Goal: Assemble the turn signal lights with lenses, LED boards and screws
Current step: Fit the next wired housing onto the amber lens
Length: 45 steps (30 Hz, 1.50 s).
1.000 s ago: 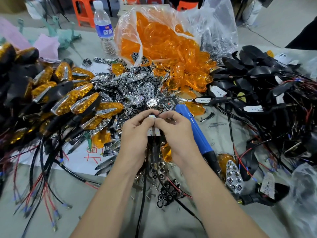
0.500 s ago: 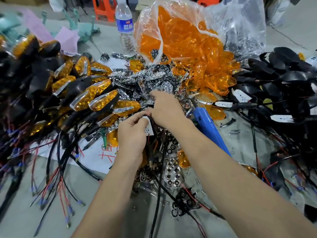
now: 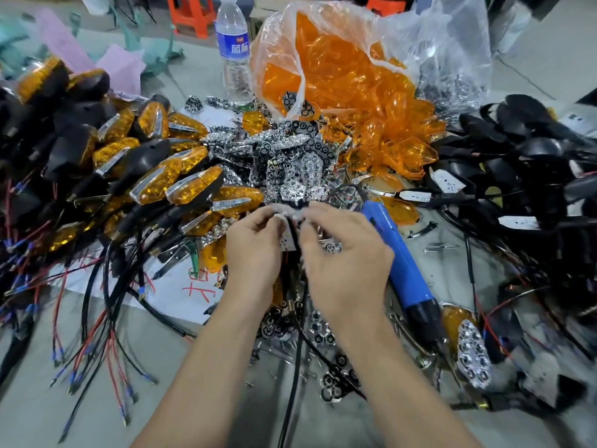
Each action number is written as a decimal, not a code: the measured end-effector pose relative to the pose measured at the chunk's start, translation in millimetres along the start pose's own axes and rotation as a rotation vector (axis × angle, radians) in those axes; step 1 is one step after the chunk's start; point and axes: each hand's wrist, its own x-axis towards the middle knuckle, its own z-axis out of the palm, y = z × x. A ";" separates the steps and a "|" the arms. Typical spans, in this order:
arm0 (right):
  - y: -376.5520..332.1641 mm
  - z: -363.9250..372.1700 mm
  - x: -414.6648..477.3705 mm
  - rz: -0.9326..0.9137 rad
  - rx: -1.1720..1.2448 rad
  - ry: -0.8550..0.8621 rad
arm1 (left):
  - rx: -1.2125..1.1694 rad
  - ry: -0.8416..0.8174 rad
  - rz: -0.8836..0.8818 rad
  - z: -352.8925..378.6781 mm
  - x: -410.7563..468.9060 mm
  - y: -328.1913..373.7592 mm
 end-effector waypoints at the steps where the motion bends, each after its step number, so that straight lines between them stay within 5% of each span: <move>1: -2.3 -1.1 -9.6 -0.007 0.003 -0.001 | -0.019 -0.023 -0.006 1.5 -2.2 -0.1; 7: -4.2 -21.4 -14.6 0.275 0.325 -0.231 | -0.095 -0.040 0.015 9.5 -19.6 7.3; 20: 7.6 -52.0 -2.1 0.416 0.454 -0.219 | 0.186 -0.045 0.352 16.1 -38.0 7.4; 27: 18.5 -54.9 3.4 0.507 0.440 -0.337 | 0.042 -0.124 0.156 19.2 -37.9 8.7; 40: 7.1 -45.3 -6.9 0.402 -0.033 -0.152 | -0.267 -0.298 -0.137 14.4 -36.5 11.4; 45: 12.8 -40.8 -12.5 0.451 0.017 -0.283 | -0.431 -0.260 -0.174 13.6 -34.0 8.5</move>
